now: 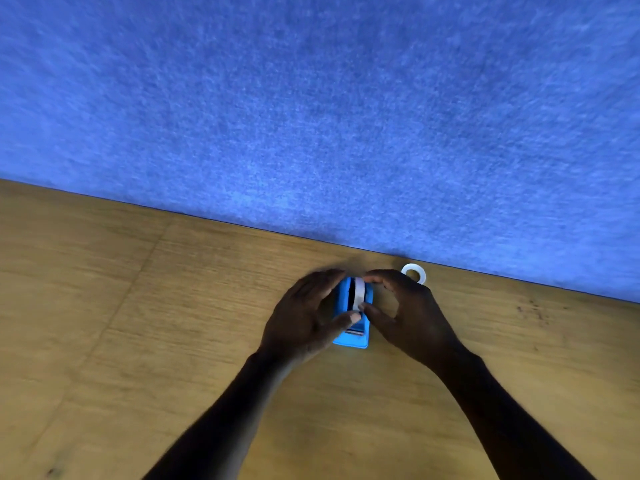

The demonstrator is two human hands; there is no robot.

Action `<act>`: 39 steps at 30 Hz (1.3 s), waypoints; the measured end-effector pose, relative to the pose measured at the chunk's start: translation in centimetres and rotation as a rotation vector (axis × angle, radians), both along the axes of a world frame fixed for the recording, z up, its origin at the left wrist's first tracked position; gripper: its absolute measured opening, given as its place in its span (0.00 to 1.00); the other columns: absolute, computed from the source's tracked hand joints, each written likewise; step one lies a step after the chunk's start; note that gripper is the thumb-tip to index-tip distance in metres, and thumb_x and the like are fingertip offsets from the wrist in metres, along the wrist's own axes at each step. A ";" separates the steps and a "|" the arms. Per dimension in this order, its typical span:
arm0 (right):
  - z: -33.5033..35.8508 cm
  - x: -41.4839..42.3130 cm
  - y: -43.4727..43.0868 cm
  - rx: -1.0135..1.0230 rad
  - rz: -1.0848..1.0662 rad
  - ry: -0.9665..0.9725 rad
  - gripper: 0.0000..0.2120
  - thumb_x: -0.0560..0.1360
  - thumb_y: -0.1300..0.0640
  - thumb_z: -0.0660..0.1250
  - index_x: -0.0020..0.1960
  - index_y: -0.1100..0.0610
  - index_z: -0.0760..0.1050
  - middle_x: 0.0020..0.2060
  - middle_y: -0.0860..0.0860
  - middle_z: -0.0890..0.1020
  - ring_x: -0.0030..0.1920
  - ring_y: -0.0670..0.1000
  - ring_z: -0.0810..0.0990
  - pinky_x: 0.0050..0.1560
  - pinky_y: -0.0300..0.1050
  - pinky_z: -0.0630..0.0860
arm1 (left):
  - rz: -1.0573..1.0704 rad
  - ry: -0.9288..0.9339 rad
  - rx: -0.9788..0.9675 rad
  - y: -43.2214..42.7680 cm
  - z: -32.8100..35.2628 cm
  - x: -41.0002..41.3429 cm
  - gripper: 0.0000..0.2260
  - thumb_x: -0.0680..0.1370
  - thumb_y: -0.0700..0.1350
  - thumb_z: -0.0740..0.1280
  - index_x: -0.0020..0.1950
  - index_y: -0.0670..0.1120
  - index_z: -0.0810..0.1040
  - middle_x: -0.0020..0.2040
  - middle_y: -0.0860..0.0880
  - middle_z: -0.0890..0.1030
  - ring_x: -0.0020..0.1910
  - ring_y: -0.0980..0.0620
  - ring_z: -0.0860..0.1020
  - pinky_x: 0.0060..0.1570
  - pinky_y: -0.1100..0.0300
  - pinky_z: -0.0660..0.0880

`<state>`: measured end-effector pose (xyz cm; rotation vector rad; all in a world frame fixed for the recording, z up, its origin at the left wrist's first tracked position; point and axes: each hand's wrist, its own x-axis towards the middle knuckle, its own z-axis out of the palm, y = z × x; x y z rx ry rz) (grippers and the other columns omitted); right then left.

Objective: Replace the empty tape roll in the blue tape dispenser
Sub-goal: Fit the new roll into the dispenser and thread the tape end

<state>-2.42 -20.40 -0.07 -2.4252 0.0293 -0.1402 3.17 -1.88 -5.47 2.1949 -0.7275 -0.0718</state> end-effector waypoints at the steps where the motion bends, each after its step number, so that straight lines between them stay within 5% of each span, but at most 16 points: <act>1: 0.1 0.0 0.0 -0.012 0.007 -0.018 0.17 0.71 0.57 0.74 0.58 0.55 0.77 0.55 0.48 0.82 0.54 0.46 0.79 0.53 0.38 0.74 | 0.006 -0.007 -0.025 -0.1 0.0 0.0 0.29 0.75 0.63 0.66 0.73 0.50 0.72 0.71 0.54 0.76 0.70 0.61 0.70 0.69 0.63 0.68; 14: -0.4 -0.2 0.3 -0.079 0.025 -0.078 0.25 0.70 0.56 0.75 0.65 0.55 0.73 0.59 0.51 0.81 0.58 0.50 0.79 0.54 0.48 0.79 | -0.003 0.046 -0.034 -0.1 0.0 0.1 0.28 0.76 0.64 0.63 0.72 0.52 0.75 0.71 0.54 0.76 0.72 0.56 0.71 0.69 0.52 0.71; 39: -0.3 0.7 0.0 -0.196 0.097 -0.267 0.04 0.70 0.63 0.75 0.44 0.59 0.83 0.44 0.52 0.86 0.43 0.50 0.84 0.41 0.45 0.81 | 0.037 0.034 0.001 0.0 -0.5 0.2 0.25 0.76 0.63 0.66 0.72 0.58 0.73 0.70 0.58 0.75 0.71 0.63 0.68 0.69 0.62 0.68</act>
